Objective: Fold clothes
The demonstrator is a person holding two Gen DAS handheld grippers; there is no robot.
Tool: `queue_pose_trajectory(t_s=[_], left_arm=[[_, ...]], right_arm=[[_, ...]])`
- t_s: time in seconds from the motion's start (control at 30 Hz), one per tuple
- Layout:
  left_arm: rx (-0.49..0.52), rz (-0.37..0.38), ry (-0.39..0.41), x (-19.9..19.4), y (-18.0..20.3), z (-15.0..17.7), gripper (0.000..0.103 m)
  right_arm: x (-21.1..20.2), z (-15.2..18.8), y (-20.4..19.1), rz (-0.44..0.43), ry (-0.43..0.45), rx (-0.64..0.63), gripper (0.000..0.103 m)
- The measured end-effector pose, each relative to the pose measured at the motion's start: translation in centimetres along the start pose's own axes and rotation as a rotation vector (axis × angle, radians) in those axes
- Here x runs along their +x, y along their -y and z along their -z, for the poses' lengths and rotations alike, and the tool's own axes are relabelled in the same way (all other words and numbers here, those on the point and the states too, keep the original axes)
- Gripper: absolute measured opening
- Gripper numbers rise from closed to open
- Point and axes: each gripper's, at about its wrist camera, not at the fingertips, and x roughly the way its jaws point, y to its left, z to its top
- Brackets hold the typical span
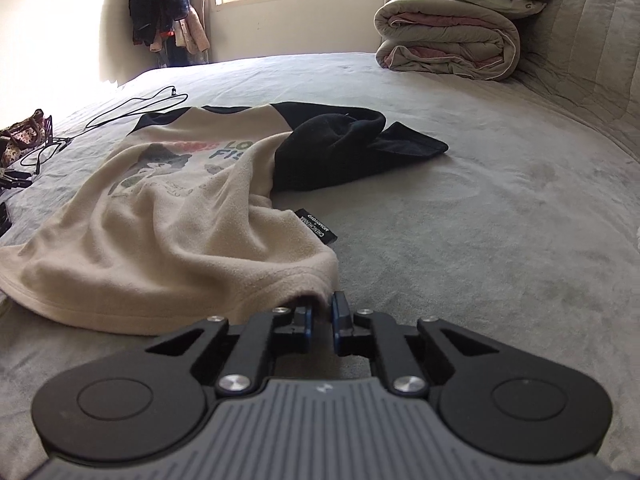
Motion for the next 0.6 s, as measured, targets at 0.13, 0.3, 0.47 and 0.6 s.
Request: queue_pose_trajectory(t_s=[0.13, 0.3, 0.47, 0.6], left_arm=[[-0.052, 0.001, 0.100, -2.8, -0.6, -1.0, 0.005], [-0.137, -0.004, 0.179, -4.5, -1.5, -1.7, 0.005], [-0.158, -0.006, 0.225, -5.1, -1.3, -2.1, 0.005], [-0.176, 0.011, 0.229, -5.4, -1.4, -2.3, 0.005]], right_arm=[[-3.0, -1.2, -0.3, -0.005, 0.104, -0.004, 0.009], [-5.9, -1.7, -0.7, -0.009, 0.203, -0.030, 0.009], [-7.3, -2.1, -0.2, -0.019, 0.244, -0.012, 0.008], [-7.4, -2.3, 0.5, -0.014, 0.239, -0.001, 0.008]])
